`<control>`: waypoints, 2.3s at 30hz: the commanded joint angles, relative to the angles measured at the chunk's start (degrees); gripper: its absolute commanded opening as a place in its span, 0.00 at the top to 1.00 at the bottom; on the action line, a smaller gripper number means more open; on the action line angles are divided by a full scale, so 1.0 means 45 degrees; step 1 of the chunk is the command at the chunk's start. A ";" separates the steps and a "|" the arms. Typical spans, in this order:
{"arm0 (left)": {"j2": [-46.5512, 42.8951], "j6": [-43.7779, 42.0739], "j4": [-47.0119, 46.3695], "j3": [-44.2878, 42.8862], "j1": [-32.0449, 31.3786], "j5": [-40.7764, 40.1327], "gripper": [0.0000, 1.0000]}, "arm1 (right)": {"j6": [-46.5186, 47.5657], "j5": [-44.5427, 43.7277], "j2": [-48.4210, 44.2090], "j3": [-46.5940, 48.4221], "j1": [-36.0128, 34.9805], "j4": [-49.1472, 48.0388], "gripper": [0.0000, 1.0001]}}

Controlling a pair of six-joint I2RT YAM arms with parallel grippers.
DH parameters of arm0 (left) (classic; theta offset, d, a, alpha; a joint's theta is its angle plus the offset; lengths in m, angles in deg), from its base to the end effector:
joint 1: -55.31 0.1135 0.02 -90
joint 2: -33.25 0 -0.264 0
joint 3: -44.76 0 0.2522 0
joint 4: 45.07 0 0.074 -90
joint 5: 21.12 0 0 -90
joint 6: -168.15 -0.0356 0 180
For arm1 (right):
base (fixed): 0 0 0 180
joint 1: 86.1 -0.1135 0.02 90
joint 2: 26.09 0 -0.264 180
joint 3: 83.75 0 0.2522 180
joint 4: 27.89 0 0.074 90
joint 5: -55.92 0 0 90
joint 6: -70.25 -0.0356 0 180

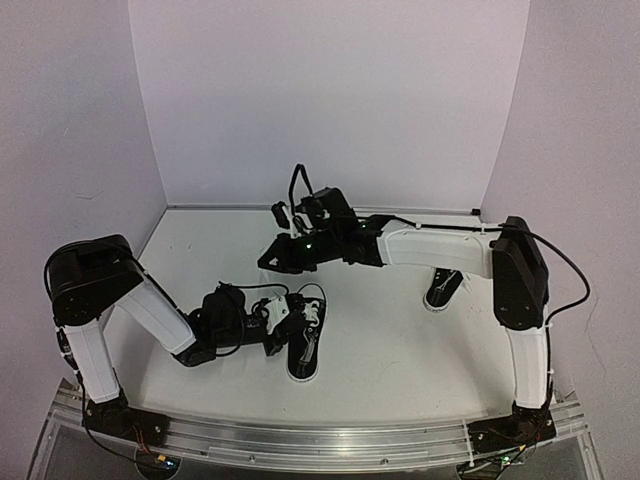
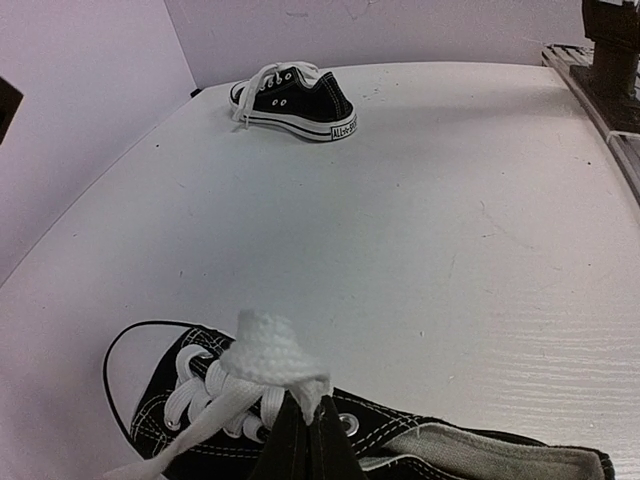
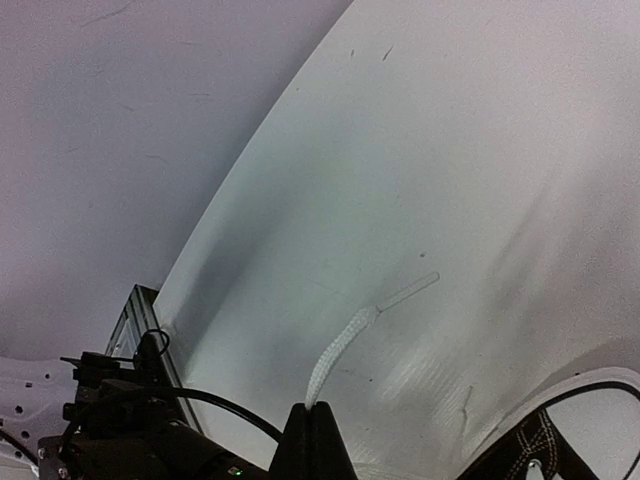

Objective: Tie the shoes

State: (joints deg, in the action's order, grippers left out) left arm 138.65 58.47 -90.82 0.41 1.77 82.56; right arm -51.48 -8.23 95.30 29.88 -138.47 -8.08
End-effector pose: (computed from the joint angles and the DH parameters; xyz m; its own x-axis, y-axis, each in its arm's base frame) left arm 0.1816 -0.2599 0.1187 0.1612 0.3325 -0.9292 0.9163 0.2995 0.2661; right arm 0.2938 0.4066 0.2557 -0.7393 -0.1838 -0.6478 -0.6583 0.3998 0.6378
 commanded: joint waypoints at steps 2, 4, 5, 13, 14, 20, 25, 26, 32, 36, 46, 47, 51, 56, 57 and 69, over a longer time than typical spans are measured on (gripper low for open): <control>0.0203 -0.0046 -0.0824 0.0097 -0.0164 0.0043 1.00 | -0.0273 0.1110 0.0313 0.0506 0.0192 -0.0145 0.53; 0.0273 -0.0029 -0.0842 0.0078 -0.0183 0.0045 1.00 | -0.0177 0.1457 0.0150 0.0143 0.0352 -0.0162 0.43; 0.0297 -0.0012 -0.0840 0.0062 -0.0193 0.0047 1.00 | -0.0207 0.1551 0.0106 0.0100 0.0396 -0.0155 0.40; 0.0308 -0.0030 -0.0951 0.0145 -0.0233 0.0107 1.00 | 0.0280 0.1640 -0.1622 -0.1210 0.0990 -0.0211 0.37; 0.0270 -0.0051 -0.0951 0.0169 -0.0233 0.0176 1.00 | 0.0510 0.1591 -0.2054 -0.1749 0.1108 -0.0234 0.38; -0.0126 -0.0418 0.0967 -0.0360 -0.0218 0.1159 0.97 | 0.1664 0.1945 -0.4770 -0.6103 0.1412 -0.1710 0.44; -0.0246 -0.0396 0.1593 -0.0703 -0.0210 0.1534 0.98 | 0.2163 0.2146 -0.5689 -0.8286 0.1414 -0.2635 0.46; -0.0274 -0.0411 0.1778 -0.0777 -0.0214 0.1603 0.98 | 0.2203 0.2273 -0.5693 -0.8548 0.1408 -0.2839 0.46; -0.0444 -0.0442 0.2185 -0.0898 -0.0166 0.1610 0.99 | 0.2191 0.2804 -0.5324 -0.9503 0.1284 -0.4301 0.45; -0.0492 -0.0357 0.2264 -0.0955 -0.0110 0.1670 0.99 | 0.2134 0.2905 -0.4930 -0.9636 0.1190 -0.4897 0.50; -0.0528 -0.0254 0.2517 -0.1149 0.0036 0.1977 0.99 | 0.2103 0.2931 -0.4136 -0.9777 0.0777 -0.5780 0.55; -0.0534 -0.0254 0.2515 -0.1142 0.0041 0.1979 0.99 | 0.2091 0.2905 -0.4108 -0.9798 0.0756 -0.5838 0.55; -0.0533 -0.0217 0.2480 -0.1119 0.0096 0.2008 0.99 | 0.2075 0.2880 -0.3921 -0.9727 0.0684 -0.5896 0.56; -0.0539 -0.0167 0.2495 -0.1149 0.0155 0.2029 0.99 | 0.2036 0.2931 -0.3662 -0.9838 0.0617 -0.5953 0.56; -0.0547 -0.0167 0.2493 -0.1158 0.0154 0.2047 0.99 | 0.2020 0.2898 -0.3658 -0.9880 0.0607 -0.5992 0.58; -0.0701 -0.0018 0.2598 -0.1233 0.0237 0.2074 0.99 | 0.1978 0.2814 -0.3205 -0.9593 0.0559 -0.6004 0.87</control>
State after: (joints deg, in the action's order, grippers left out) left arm 138.04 57.20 -80.20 -3.50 2.76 89.81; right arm -42.83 4.29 79.90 -14.42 -135.45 -33.63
